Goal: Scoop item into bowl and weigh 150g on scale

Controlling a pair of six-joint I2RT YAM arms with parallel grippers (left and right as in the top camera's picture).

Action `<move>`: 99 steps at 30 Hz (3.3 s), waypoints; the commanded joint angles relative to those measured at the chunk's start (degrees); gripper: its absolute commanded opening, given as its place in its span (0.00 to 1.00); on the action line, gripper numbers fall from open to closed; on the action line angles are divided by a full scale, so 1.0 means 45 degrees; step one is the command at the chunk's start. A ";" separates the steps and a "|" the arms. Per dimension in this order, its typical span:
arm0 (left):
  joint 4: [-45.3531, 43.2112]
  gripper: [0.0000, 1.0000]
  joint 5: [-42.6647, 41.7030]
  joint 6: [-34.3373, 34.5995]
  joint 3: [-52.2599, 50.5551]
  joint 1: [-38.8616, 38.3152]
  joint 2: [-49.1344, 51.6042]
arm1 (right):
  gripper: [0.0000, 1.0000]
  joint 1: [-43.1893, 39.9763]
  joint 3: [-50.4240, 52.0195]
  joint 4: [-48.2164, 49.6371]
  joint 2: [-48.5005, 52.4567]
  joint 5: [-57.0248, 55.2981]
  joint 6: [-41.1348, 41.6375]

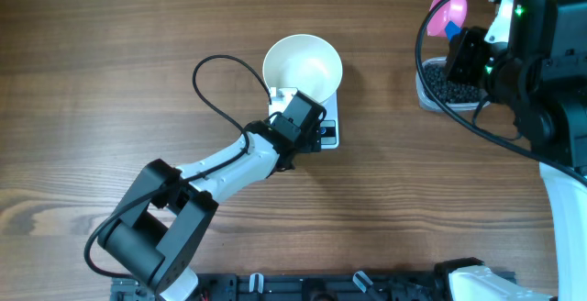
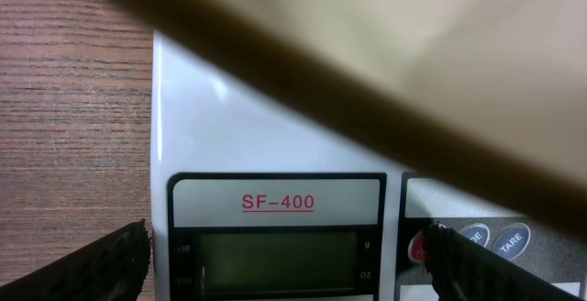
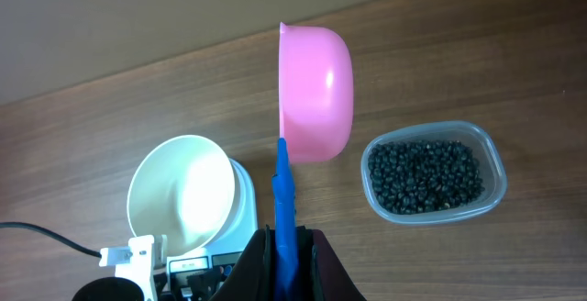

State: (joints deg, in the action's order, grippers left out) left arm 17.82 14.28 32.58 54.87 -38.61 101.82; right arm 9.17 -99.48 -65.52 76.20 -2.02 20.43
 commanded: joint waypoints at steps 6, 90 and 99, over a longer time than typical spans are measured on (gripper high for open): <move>0.0238 1.00 0.0408 -0.0194 -0.0078 0.0039 0.0665 | 0.04 -0.0053 -0.0223 0.0063 0.0102 -0.0267 -0.0199; 0.6057 1.00 -0.1603 -0.2861 -0.0073 0.0869 -0.8252 | 0.04 -0.0058 -0.0214 0.8961 0.0928 -0.7198 -0.2254; 0.6057 1.00 -0.1603 -0.2861 -0.0073 0.0869 -0.8252 | 0.04 -0.0058 -0.0214 1.0040 0.1243 -0.7184 -0.2822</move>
State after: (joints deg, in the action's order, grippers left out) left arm 45.04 7.38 20.58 54.70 -35.07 64.51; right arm 9.17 -99.48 -21.37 80.05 -35.11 8.67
